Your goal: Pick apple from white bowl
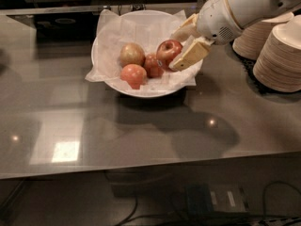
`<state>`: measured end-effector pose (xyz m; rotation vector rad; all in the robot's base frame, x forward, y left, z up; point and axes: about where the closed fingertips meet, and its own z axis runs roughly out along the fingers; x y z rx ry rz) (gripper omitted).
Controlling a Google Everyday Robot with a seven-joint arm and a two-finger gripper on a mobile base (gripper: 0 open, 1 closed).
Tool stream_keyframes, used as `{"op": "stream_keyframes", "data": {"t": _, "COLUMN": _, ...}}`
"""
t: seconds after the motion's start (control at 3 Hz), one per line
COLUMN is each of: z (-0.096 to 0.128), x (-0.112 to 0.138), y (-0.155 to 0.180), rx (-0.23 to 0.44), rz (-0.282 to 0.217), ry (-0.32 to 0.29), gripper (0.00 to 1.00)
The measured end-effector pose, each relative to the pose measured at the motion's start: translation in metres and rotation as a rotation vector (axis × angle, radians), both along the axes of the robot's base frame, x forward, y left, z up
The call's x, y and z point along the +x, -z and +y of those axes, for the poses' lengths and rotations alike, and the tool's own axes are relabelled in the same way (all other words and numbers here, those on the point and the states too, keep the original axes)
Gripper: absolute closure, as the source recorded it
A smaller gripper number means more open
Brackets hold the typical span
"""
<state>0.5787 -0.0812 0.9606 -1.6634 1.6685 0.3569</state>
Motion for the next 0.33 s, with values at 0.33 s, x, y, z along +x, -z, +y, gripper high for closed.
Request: {"op": "stream_keyframes", "data": {"t": 0.33, "z": 0.0000, "x": 0.0000, "y": 0.0000, "rx": 0.000, "rz": 0.000, "ry": 0.000, "gripper": 1.00}}
